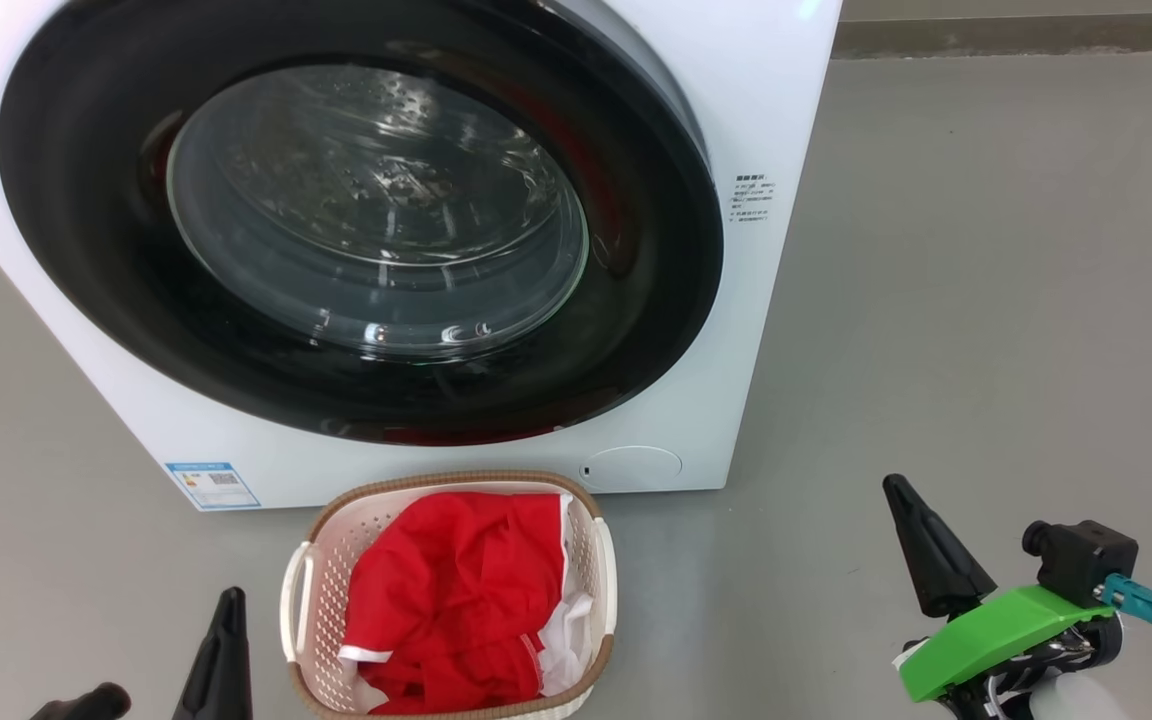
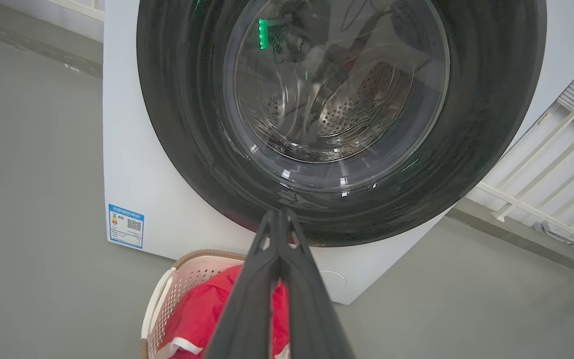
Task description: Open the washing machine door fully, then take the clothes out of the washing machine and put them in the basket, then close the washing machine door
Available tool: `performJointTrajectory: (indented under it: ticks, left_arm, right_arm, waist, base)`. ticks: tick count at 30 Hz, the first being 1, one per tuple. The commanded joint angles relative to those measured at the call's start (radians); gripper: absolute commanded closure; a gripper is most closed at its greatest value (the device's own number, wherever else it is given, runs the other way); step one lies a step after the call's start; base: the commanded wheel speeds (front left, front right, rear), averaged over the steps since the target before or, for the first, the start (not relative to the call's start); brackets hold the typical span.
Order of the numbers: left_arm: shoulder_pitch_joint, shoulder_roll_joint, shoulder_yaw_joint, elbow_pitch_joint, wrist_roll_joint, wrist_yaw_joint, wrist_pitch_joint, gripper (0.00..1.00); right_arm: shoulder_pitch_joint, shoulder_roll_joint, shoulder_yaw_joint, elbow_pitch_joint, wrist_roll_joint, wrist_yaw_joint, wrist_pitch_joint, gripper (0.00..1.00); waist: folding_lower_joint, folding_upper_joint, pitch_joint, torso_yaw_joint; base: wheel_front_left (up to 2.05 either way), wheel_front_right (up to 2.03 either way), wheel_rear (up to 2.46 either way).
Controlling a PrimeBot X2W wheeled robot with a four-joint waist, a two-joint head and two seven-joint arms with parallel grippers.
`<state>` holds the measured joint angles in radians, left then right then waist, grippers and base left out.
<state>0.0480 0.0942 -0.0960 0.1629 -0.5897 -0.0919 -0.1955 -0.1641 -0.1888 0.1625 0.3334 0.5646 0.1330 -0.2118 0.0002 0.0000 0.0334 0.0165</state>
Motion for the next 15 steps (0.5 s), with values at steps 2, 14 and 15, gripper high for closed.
performJointTrajectory:
  ticks: [2, 14, 15]
  left_arm:
    - [-0.037, 0.009, 0.020, -0.017, -0.037, -0.005, 0.009, 1.00]
    - [-0.049, 0.004, 0.039, -0.006, -0.140, -0.009, 0.039, 1.00]
    - [-0.051, 0.004, 0.041, -0.005, -0.149, -0.009, 0.042, 1.00]
  right_arm:
    - [-0.021, -0.002, -0.014, -0.031, 0.042, 0.000, 0.008, 1.00]
    - [-0.013, 0.011, -0.039, -0.037, 0.148, -0.001, 0.039, 1.00]
    - [-0.012, 0.012, -0.042, -0.037, 0.157, -0.001, 0.042, 1.00]
  waist:
    - [-0.0002, 0.0000, -0.001, 0.000]
    - [-0.0002, 0.0000, -0.004, -0.002]
    - [-0.0002, 0.0000, -0.004, -0.002]
  base:
    - [0.00, 0.00, 0.00]
    - [0.00, 0.00, 0.00]
    - [0.00, 0.00, 0.00]
